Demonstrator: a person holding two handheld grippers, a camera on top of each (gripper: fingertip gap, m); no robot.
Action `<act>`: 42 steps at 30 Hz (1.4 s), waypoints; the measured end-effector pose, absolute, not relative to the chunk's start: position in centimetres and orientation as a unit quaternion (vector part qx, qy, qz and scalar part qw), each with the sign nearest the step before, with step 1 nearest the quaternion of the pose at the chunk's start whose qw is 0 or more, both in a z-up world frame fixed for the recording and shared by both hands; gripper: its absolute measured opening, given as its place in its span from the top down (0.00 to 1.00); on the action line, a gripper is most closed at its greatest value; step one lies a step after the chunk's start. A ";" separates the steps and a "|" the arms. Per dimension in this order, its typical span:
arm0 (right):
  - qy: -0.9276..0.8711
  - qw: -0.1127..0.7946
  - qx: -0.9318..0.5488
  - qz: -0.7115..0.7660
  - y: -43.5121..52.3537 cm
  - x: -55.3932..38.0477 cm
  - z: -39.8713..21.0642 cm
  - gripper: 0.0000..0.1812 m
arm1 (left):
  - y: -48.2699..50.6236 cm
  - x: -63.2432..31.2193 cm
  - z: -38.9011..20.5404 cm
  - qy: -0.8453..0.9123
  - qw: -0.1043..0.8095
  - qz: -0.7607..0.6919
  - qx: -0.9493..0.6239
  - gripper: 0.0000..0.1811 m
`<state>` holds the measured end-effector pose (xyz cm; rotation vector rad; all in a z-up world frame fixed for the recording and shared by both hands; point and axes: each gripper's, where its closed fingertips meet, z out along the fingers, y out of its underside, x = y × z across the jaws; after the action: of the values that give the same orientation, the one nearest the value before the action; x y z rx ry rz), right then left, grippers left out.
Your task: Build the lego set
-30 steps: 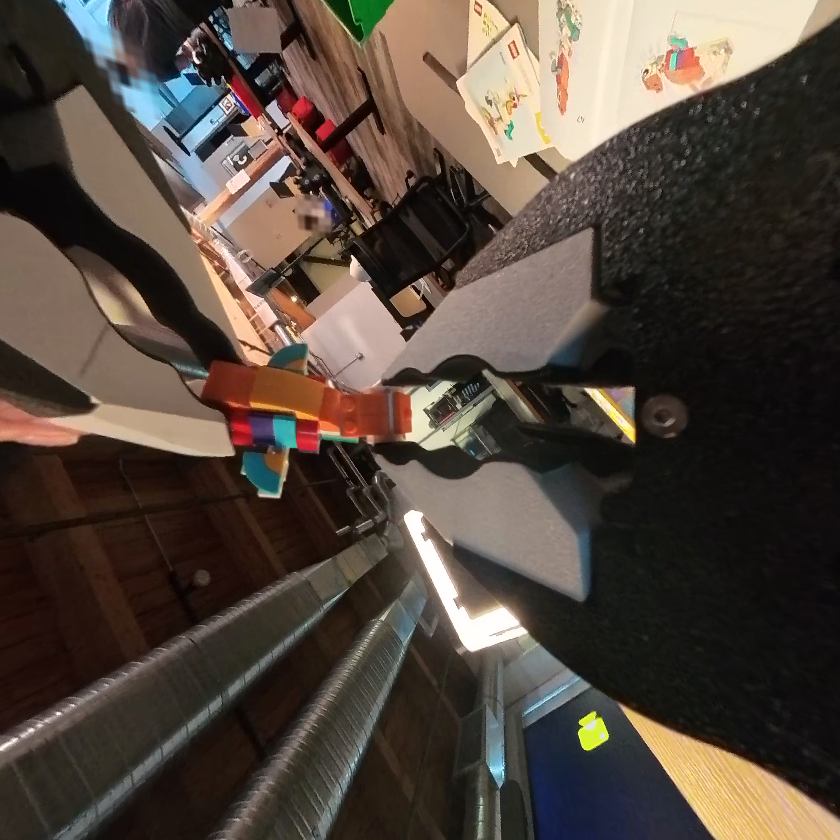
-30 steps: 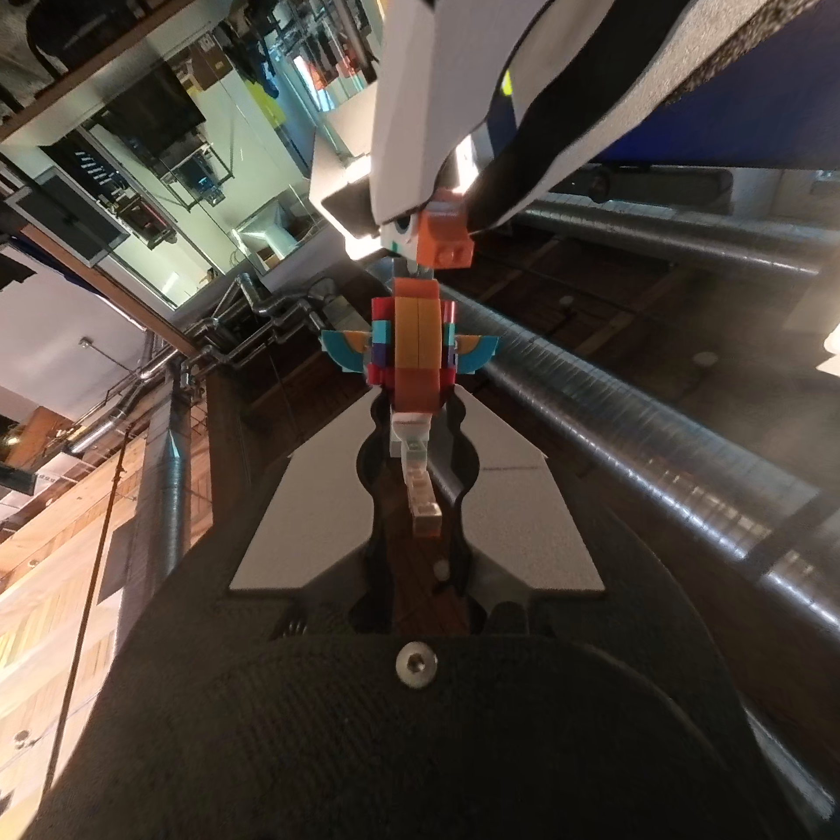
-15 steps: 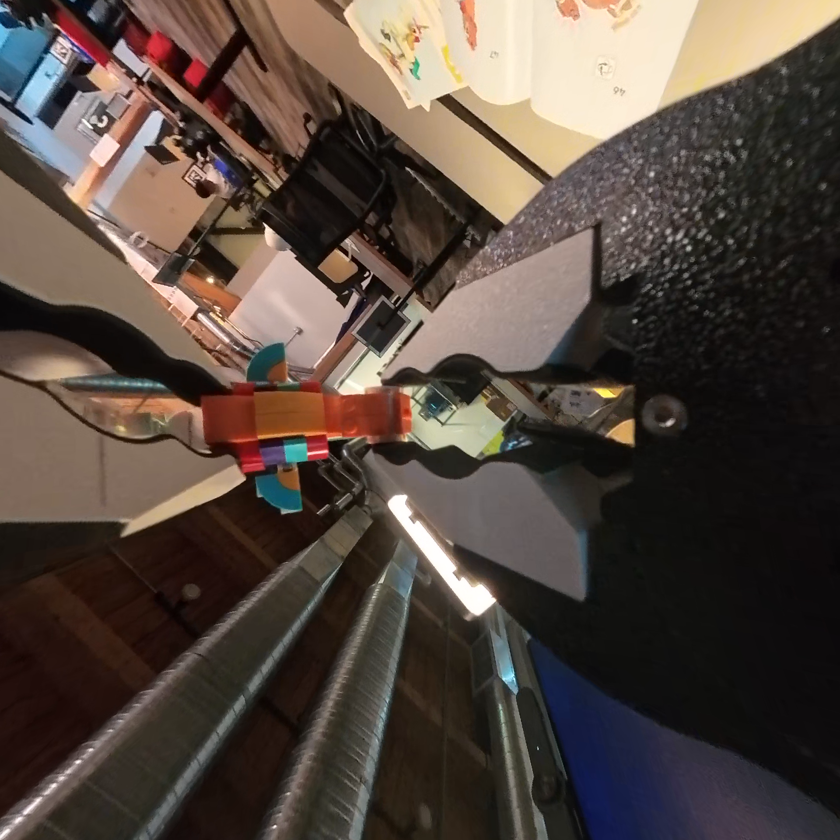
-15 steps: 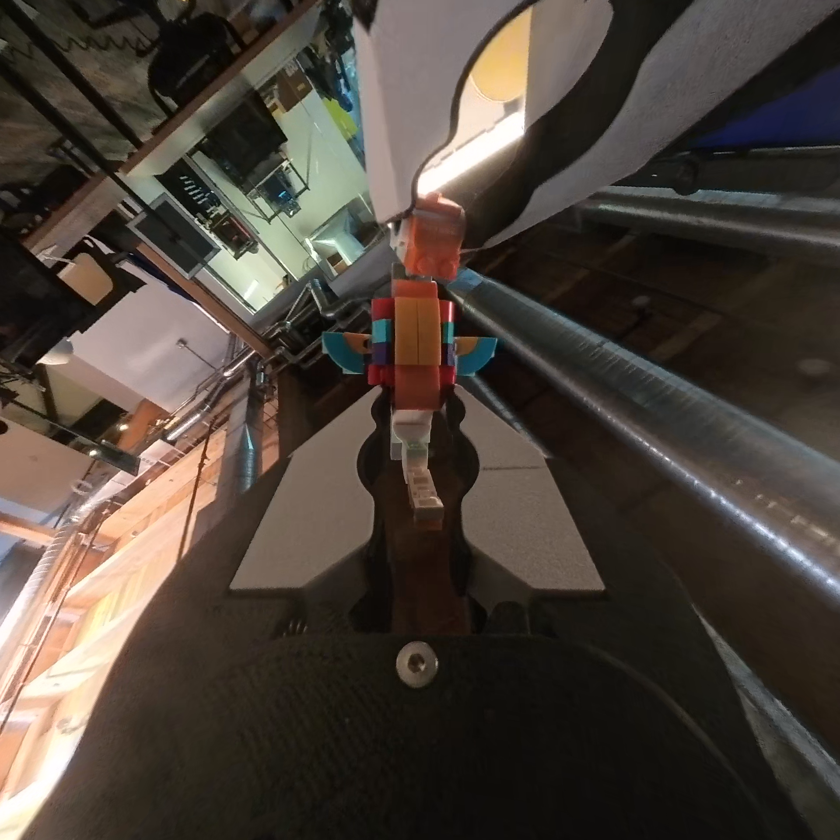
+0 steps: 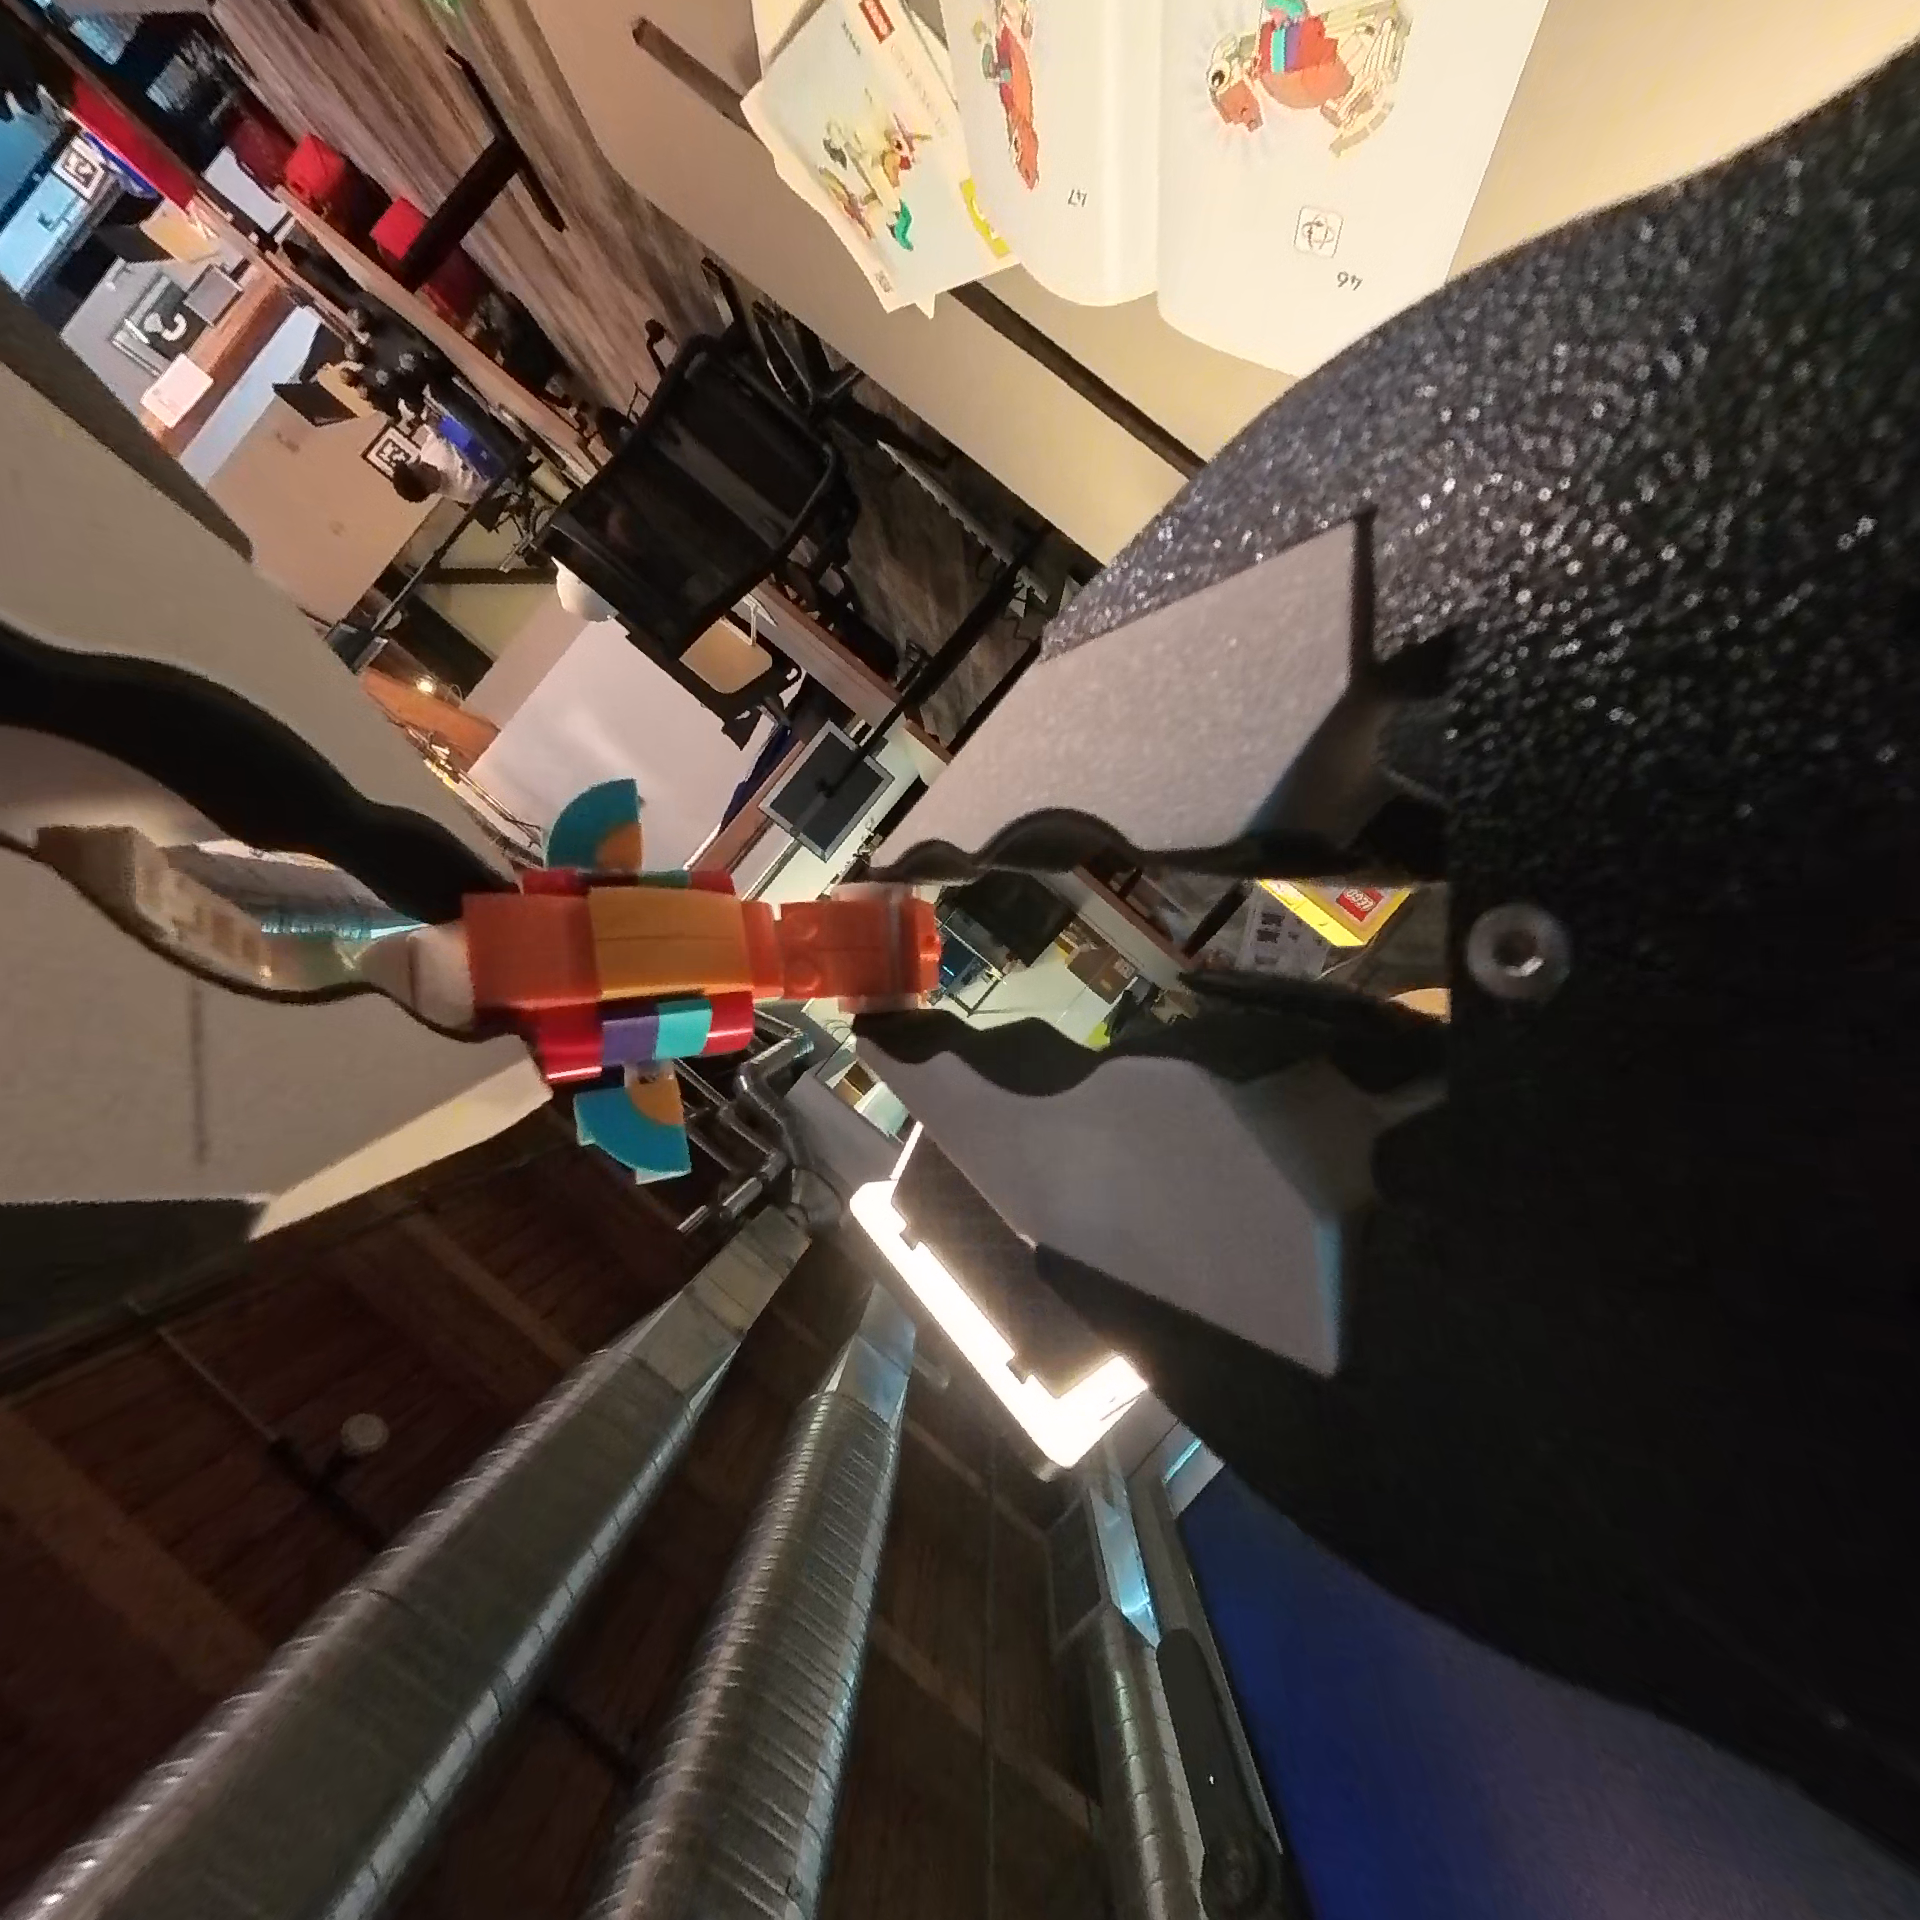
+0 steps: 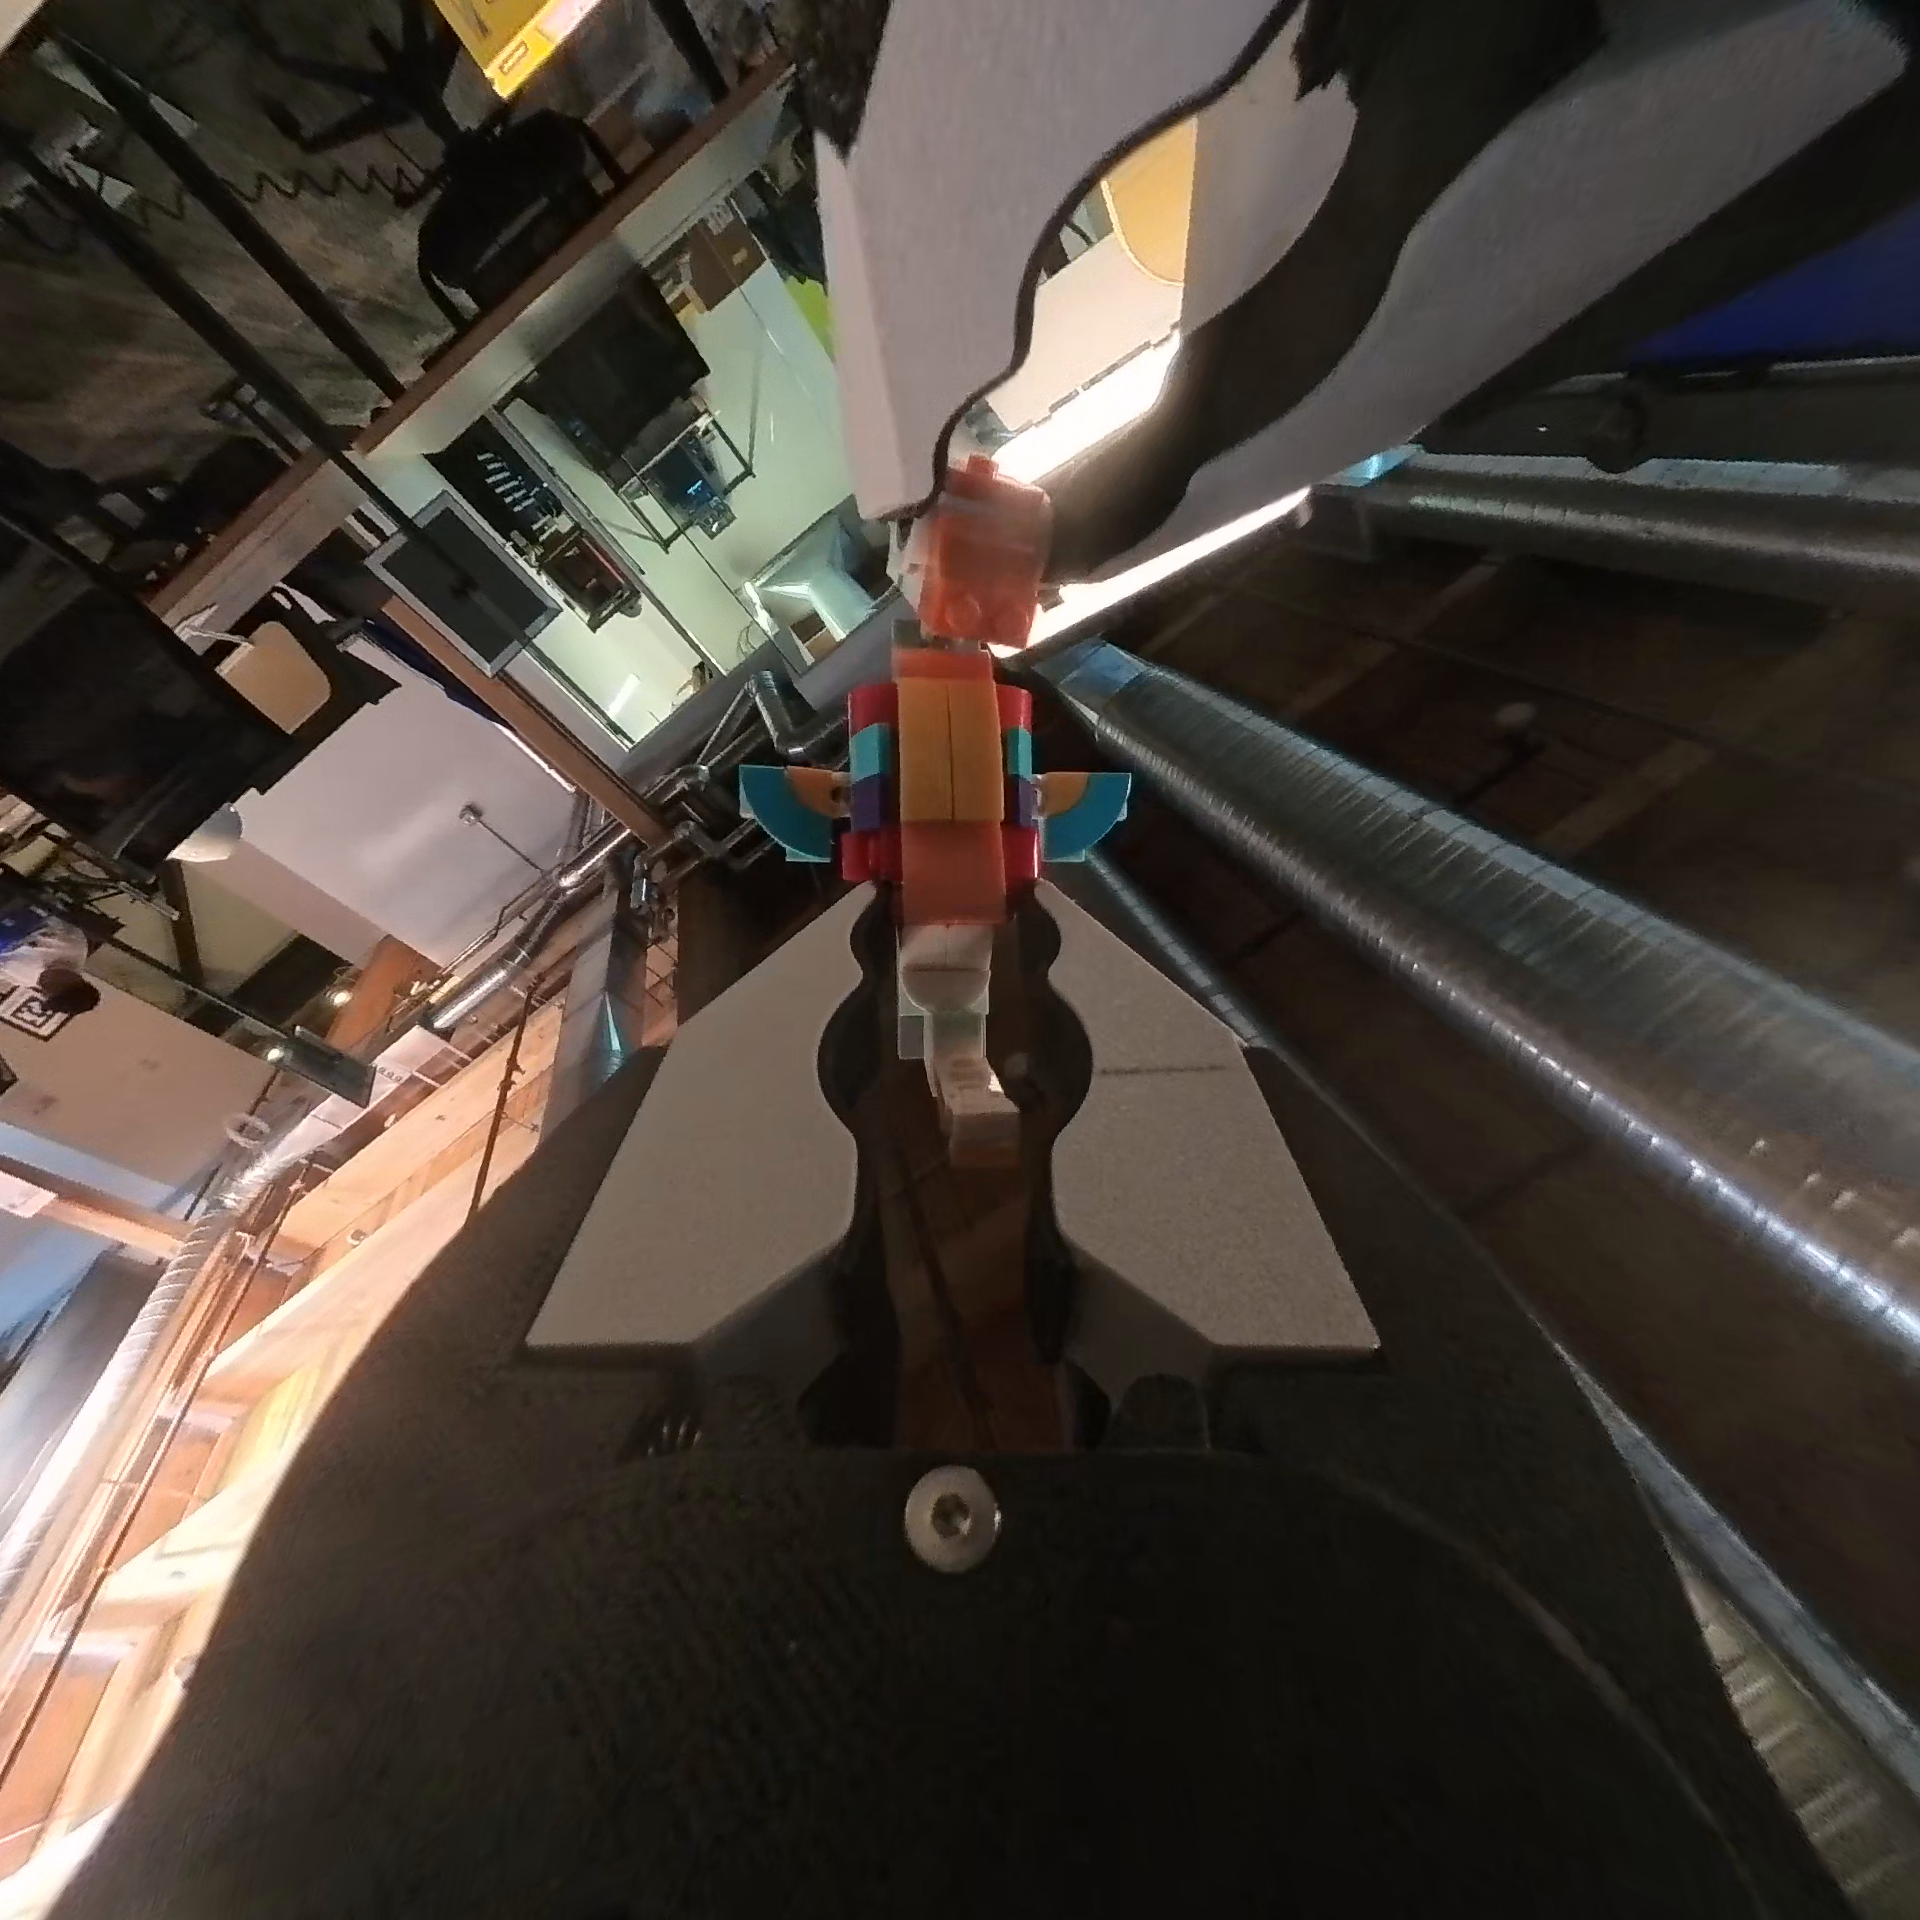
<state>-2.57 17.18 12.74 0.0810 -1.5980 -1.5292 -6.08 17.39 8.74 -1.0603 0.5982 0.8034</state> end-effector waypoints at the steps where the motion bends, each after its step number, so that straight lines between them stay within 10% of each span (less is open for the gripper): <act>1: -0.645 0.447 0.034 -0.619 17.2 -2.6 12.7 0.88 | 17.4 -6.1 8.7 0.273 0.745 0.368 -0.485 0.88; 42: -0.643 0.440 0.056 -0.624 16.9 -2.7 11.3 0.89 | 18.0 -6.3 8.2 0.268 0.733 0.401 -0.481 0.88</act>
<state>-2.70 16.89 11.30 0.1400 -1.5985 -1.5504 -6.33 18.00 8.21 -1.0578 0.5886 0.8816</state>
